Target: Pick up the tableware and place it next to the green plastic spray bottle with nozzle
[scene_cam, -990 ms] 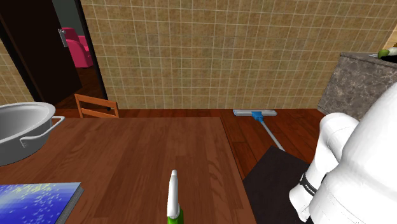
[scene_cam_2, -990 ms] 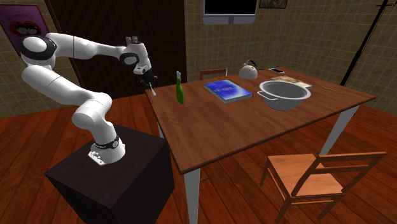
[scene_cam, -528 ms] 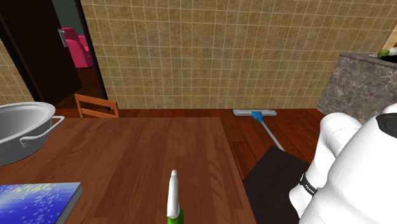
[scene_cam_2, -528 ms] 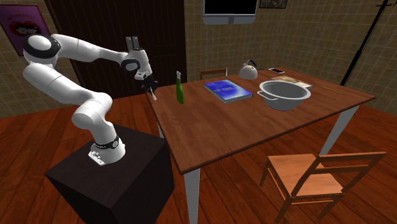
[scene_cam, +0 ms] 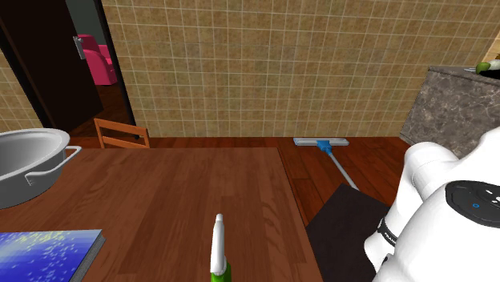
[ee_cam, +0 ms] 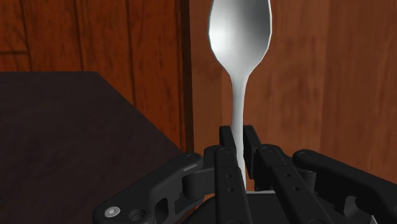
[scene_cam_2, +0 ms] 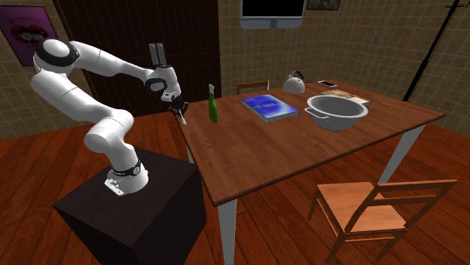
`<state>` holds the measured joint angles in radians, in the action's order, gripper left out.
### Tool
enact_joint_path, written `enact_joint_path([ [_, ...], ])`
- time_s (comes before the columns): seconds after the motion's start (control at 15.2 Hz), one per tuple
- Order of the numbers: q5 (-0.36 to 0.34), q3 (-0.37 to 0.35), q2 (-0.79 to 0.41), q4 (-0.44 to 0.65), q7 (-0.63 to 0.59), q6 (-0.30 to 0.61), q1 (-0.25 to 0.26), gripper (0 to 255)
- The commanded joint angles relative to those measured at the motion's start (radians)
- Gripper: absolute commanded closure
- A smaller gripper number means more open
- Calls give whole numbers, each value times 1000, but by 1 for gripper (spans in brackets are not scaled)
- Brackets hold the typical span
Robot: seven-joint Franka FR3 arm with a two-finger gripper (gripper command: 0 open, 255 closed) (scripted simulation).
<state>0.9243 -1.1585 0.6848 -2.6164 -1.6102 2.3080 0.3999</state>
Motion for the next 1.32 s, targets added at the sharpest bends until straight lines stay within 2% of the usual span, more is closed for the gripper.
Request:
enact_joint_path([
  [0.0, 5, -8, -6, -5, 4, 11, -3, 255],
  [0.4, 5, -8, -6, -5, 4, 11, -3, 255],
  [0.46, 5, -8, -6, -5, 4, 11, -3, 0],
  [0.79, 5, -8, -6, -5, 4, 11, -3, 0],
  [1.06, -60, 145, 100, 17, -23, -147, 72, 0],
  [1.25, -60, 145, 100, 17, -23, -147, 72, 0],
])
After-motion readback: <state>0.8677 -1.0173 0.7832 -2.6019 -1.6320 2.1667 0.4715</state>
